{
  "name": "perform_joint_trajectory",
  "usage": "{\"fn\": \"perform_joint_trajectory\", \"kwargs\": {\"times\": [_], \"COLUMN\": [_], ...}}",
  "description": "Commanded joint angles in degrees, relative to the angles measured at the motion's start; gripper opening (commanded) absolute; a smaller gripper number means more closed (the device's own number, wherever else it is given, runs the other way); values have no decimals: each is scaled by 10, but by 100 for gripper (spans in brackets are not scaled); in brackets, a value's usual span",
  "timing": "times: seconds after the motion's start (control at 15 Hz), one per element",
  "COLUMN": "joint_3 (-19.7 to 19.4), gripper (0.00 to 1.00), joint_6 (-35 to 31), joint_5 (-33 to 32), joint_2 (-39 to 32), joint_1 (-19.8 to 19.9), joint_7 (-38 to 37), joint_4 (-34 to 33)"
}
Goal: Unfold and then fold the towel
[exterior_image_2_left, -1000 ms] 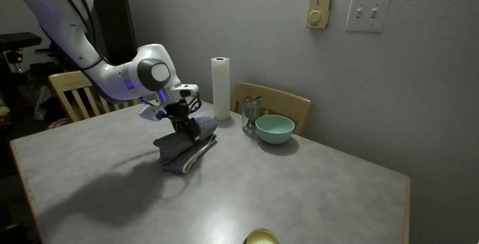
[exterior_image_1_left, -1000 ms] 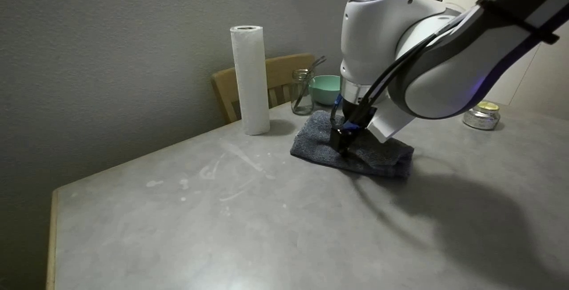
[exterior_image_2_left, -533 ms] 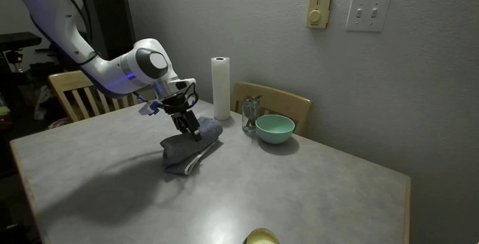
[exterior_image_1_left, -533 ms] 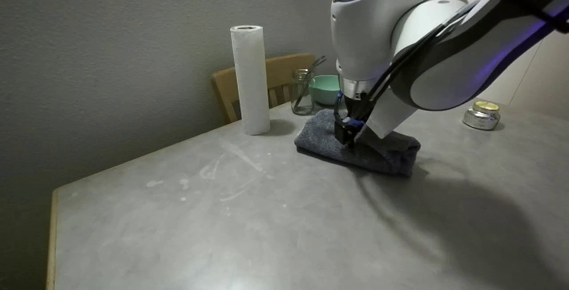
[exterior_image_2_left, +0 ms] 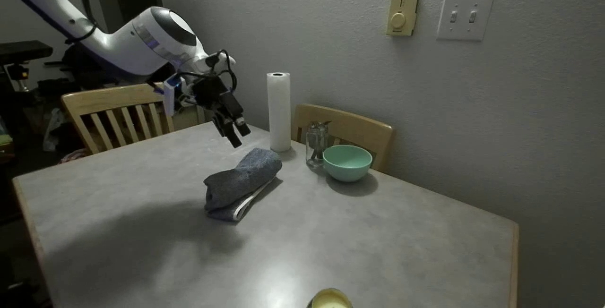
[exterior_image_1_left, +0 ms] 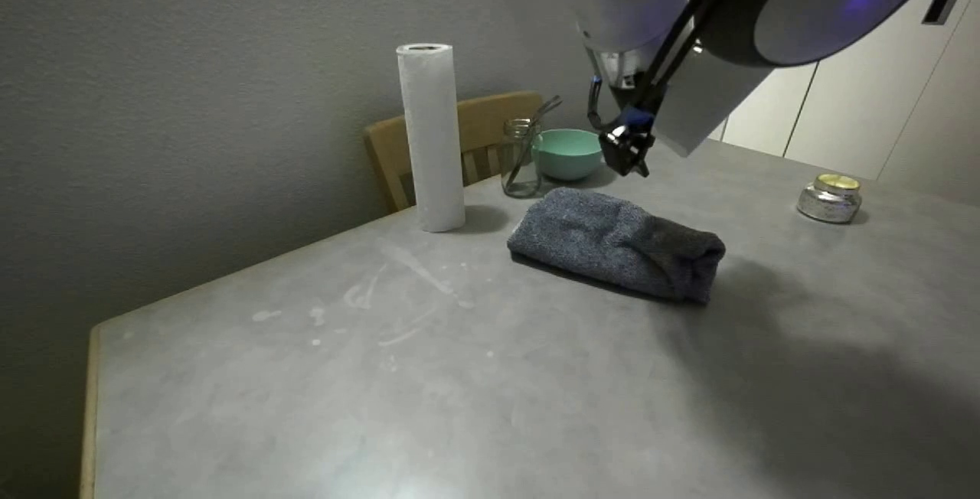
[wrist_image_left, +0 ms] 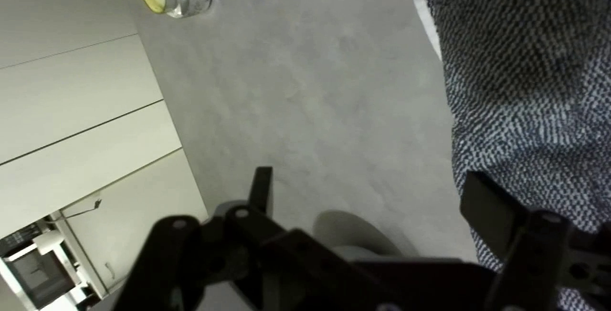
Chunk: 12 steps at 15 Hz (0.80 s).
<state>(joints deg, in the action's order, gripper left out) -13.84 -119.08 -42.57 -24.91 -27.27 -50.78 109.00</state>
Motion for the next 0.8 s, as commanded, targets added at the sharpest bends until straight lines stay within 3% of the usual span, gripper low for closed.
{"fn": "perform_joint_trajectory", "kwargs": {"times": [0.0, 0.2, 0.4, 0.47, 0.73], "joint_3": [65, 102, 131, 131, 137], "gripper": [100, 100, 100, 100, 100], "joint_6": [57, 81, 75, 80, 79], "joint_5": [-18, 1, 60, 24, 47], "joint_2": [40, 58, 61, 51, 52], "joint_1": [46, 73, 103, 96, 106], "joint_7": [-13, -28, -43, -43, -45], "joint_4": [5, 6, 3, -5, -4]}}
